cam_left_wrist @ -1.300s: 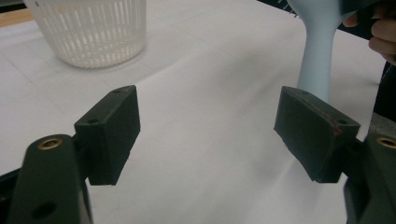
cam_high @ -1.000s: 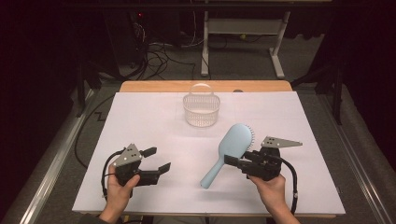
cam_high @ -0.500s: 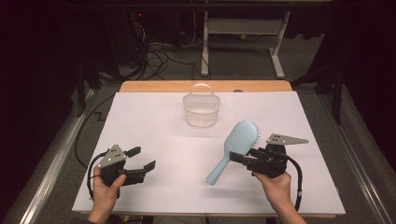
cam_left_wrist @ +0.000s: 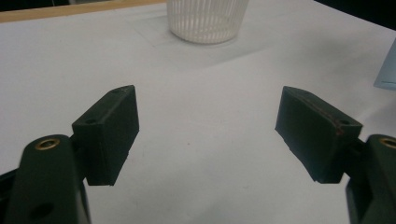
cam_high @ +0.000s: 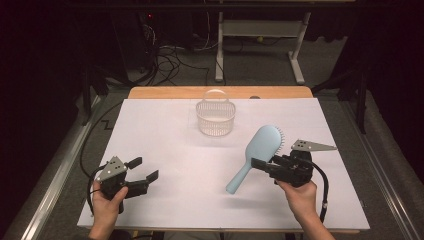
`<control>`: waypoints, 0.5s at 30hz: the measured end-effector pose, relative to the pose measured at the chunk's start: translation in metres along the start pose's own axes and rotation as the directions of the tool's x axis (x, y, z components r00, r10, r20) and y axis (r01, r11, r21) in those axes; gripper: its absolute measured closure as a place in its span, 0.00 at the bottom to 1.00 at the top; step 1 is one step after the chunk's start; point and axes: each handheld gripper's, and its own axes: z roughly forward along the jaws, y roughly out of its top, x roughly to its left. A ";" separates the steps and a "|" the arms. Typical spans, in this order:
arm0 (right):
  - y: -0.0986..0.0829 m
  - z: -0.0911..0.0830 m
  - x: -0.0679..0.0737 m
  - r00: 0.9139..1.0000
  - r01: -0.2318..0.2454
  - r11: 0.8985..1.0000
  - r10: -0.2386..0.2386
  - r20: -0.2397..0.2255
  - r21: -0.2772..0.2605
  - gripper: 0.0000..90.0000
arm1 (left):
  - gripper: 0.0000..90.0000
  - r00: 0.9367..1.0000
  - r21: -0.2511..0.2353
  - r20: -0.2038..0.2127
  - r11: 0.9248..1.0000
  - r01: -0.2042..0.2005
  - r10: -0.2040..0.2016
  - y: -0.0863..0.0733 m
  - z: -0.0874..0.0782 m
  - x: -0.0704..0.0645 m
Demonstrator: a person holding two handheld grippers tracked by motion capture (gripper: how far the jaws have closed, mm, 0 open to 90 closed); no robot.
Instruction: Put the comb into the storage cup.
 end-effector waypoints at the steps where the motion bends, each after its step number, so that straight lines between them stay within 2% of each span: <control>1: 0.001 0.000 -0.001 1.000 0.000 1.000 0.000 0.002 -0.002 0.63 | 0.25 1.000 -0.005 -0.003 1.000 0.003 -0.003 -0.001 0.000 0.001; 10: 0.009 -0.005 -0.006 1.000 -0.003 1.000 0.003 0.024 -0.012 0.63 | 0.24 1.000 0.001 -0.018 1.000 0.018 -0.018 -0.009 0.003 0.001; 15: 0.017 -0.008 -0.009 0.999 0.005 1.000 -0.005 0.044 -0.008 0.63 | 0.24 1.000 0.006 -0.012 1.000 0.025 -0.025 -0.013 0.006 0.001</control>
